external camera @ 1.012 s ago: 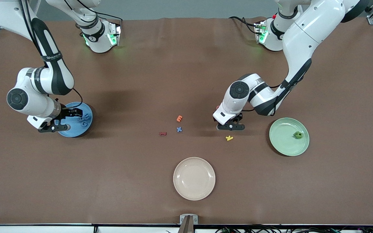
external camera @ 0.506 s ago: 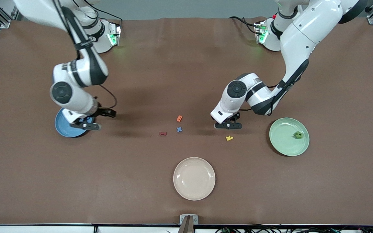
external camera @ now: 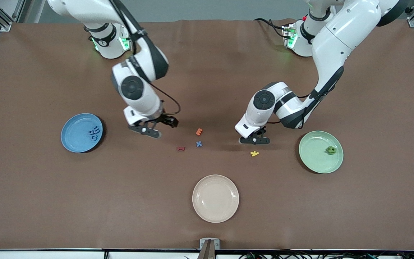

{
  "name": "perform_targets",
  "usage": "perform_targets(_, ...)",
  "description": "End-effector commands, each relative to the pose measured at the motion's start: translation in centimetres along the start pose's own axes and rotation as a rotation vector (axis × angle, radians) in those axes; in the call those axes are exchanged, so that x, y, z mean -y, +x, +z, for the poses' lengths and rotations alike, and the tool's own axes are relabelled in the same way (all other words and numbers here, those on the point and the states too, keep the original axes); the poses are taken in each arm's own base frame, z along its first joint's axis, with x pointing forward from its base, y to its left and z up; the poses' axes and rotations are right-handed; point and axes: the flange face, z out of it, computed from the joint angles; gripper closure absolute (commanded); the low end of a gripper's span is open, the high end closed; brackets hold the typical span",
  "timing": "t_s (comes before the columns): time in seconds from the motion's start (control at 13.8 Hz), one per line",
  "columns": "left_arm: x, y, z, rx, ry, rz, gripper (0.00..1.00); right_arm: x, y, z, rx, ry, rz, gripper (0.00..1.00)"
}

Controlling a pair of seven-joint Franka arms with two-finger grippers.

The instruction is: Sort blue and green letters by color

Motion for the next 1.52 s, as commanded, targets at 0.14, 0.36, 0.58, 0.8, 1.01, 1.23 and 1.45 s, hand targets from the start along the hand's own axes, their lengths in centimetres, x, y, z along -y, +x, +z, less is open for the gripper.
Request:
perform_targets(0.14, 4.1, 3.1, -3.6, -0.077, 0.027, 0.089, 1.0, 7.6, -0.9, 4.3, -0.025, 0.013, 0.091, 0.0)
perform_targets(0.36, 10.0, 6.1, -6.2, -0.099, 0.073, 0.174, 1.0, 9.5, 0.2, 4.8, -0.053, 0.026, 0.117, 0.0)
perform_targets(0.58, 14.5, 8.3, -8.8, -0.06, 0.152, 0.233, 1.0, 10.0, 0.7, 5.1, -0.12, -0.006, 0.028, 0.0)
perform_targets(0.8, 20.8, 10.2, -9.6, -0.047, 0.169, 0.265, 1.0, 9.7, 1.1, 6.4, -0.116, -0.028, -0.1, 0.0)
perform_targets(1.01, 26.5, 11.0, -9.6, -0.029, 0.172, 0.318, 1.0, 10.4, 1.0, 8.8, -0.135, -0.002, -0.183, 0.0)
perform_targets(1.23, 31.0, 11.0, -8.9, 0.0, 0.168, 0.356, 1.0, 10.8, 1.1, 9.7, -0.149, 0.012, -0.253, 0.02)
perform_targets(1.45, 33.8, 10.6, -8.4, 0.017, 0.166, 0.349, 1.0, 11.9, 0.5, 9.6, -0.159, 0.021, -0.3, 0.05)
